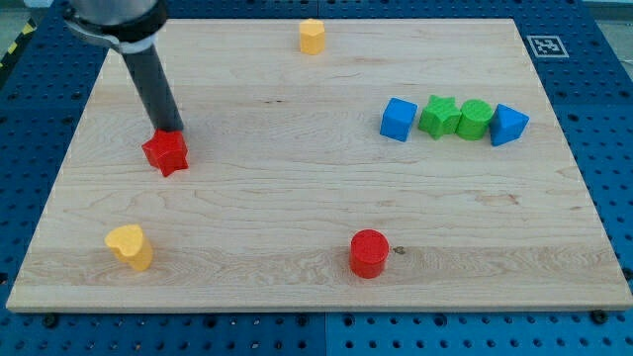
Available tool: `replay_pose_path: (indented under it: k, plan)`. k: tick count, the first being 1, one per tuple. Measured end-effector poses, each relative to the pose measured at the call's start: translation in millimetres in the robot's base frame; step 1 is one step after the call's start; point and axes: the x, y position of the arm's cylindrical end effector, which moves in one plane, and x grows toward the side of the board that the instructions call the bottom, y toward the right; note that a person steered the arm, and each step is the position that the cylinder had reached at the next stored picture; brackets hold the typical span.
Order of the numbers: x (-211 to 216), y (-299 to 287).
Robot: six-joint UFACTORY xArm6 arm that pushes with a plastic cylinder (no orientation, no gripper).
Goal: Bring the red circle at the right side of the red star
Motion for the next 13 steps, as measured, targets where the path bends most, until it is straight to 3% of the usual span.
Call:
replay_pose_path:
  k: [2, 5, 7, 10, 13]
  plan:
    - [14, 5]
    - [32, 127]
    - [36, 137]
    - [74, 202]
    - [143, 319]
